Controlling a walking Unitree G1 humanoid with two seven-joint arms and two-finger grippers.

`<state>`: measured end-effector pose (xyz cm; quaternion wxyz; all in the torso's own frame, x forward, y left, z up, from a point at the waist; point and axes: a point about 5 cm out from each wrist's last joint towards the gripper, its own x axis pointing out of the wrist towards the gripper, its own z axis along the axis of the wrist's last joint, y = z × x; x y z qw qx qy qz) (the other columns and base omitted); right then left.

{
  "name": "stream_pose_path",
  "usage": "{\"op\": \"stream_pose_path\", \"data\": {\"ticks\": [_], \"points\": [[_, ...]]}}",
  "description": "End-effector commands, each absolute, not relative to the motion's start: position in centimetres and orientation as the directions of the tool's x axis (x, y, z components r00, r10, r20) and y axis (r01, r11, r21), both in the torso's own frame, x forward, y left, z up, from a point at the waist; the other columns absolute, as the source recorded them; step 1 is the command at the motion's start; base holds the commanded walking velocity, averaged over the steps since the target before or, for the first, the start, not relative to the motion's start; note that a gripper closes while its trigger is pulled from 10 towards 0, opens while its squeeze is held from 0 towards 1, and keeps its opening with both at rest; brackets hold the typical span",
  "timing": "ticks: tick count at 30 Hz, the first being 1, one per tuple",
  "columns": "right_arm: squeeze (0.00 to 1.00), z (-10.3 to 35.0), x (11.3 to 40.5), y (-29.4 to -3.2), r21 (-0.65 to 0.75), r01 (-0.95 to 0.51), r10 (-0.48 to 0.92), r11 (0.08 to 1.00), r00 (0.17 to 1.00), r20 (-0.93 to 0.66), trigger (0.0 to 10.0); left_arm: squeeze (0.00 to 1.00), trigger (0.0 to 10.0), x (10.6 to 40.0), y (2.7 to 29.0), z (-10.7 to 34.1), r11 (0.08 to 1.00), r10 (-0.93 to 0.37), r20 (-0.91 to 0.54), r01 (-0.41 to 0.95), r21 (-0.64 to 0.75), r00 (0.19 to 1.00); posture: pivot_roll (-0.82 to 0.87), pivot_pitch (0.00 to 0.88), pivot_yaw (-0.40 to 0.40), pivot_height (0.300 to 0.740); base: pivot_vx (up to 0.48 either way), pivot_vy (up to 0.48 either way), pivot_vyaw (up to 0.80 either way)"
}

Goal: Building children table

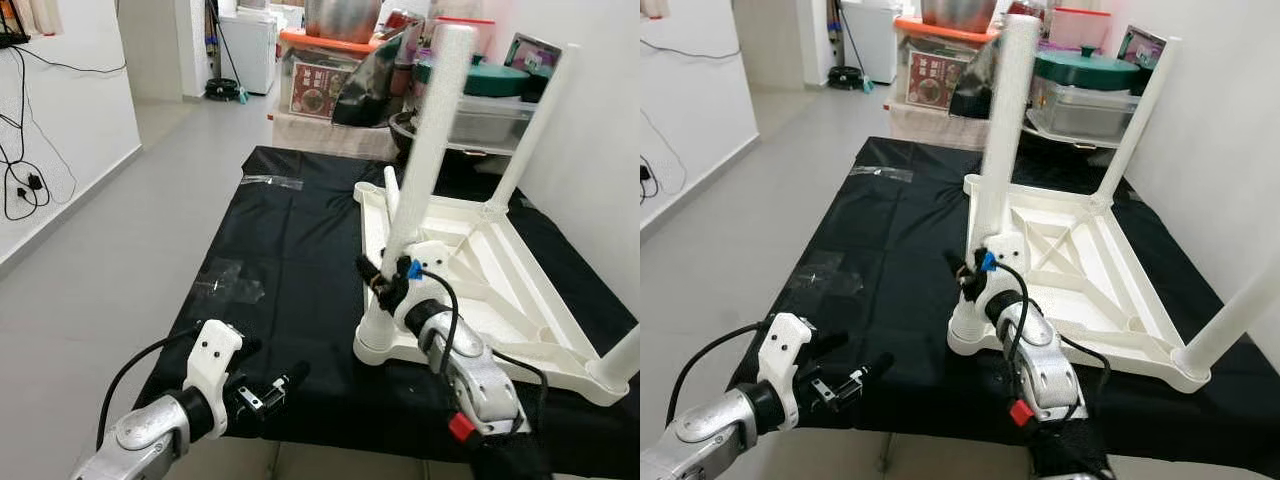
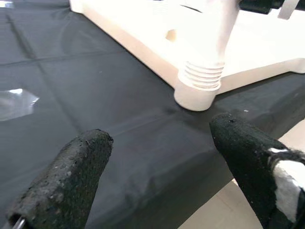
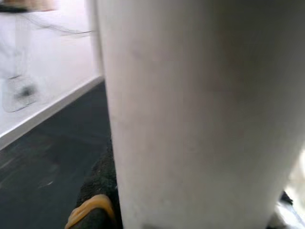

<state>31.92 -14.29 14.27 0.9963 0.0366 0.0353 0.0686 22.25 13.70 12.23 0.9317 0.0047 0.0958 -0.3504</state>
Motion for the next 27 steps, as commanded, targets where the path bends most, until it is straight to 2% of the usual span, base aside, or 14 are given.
{"op": "stream_pose_path", "data": {"ticks": [1, 3, 10, 16, 20, 22, 27], "points": [[0.0, 11.2, 31.0, -17.6, 0.021, 0.097, -0.09, 0.995, 0.972, -0.217, 0.0, 0.0, 10.0, 22.5, 13.7, 12.0, 0.762, -0.643, -0.183, 0.646, -0.05, 0.744, 0.06, 0.0, -0.124, 0.74, 0.0, 0.0, 0.0], [0.0, 11.2, 31.0, -17.6, 0.021, 0.097, -0.09, 0.995, 0.972, -0.217, 0.0, 0.0, 10.0, 22.5, 13.7, 12.0, 0.762, -0.643, -0.183, 0.646, -0.05, 0.744, 0.06, 0.0, -0.124, 0.74, 0.0, 0.0, 0.0], [0.0, 12.5, 30.3, -19.0, -0.003, 0.305, -0.303, 0.952, 0.944, -0.131, 0.0, 0.0, 10.0, 22.8, 13.7, 11.8, 0.775, -0.626, -0.187, 0.631, -0.038, 0.757, 0.06, 0.0, -0.126, 0.74, 0.0, 0.0, 0.0], [0.0, 12.5, 30.1, -19.2, -0.013, 0.349, -0.348, 0.937, 0.929, -0.123, 0.0, 0.0, 10.0, 22.9, 13.9, 11.8, 0.785, -0.612, -0.194, 0.619, -0.028, 0.767, 0.06, 0.0, -0.124, 0.74, 0.0, 0.0, 0.0], [0.0, 12.4, 29.9, -19.9, -0.002, 0.426, -0.423, 0.905, 0.898, -0.123, 0.0, 0.0, 10.0, 23.3, 14.2, 11.7, 0.802, -0.587, -0.198, 0.597, -0.015, 0.785, 0.06, 0.0, -0.121, 0.74, 0.0, 0.0, 0.0], [0.0, 12.2, 30.0, -21.3, 0.001, 0.512, -0.508, 0.859, 0.852, -0.124, 0.0, 0.0, 10.0, 23.6, 14.3, 11.7, 0.812, -0.573, -0.197, 0.584, -0.006, 0.795, 0.06, 0.0, -0.117, 0.74, 0.0, 0.0, 0.0], [0.0, 12.3, 30.2, -22.8, -0.015, 0.572, -0.57, 0.82, 0.815, -0.106, 0.0, 0.0, 10.0, 23.8, 14.3, 11.7, 0.819, -0.563, -0.195, 0.574, 0.0, 0.803, 0.06, 0.0, -0.113, 0.74, 0.0, 0.0, 0.0]]}}
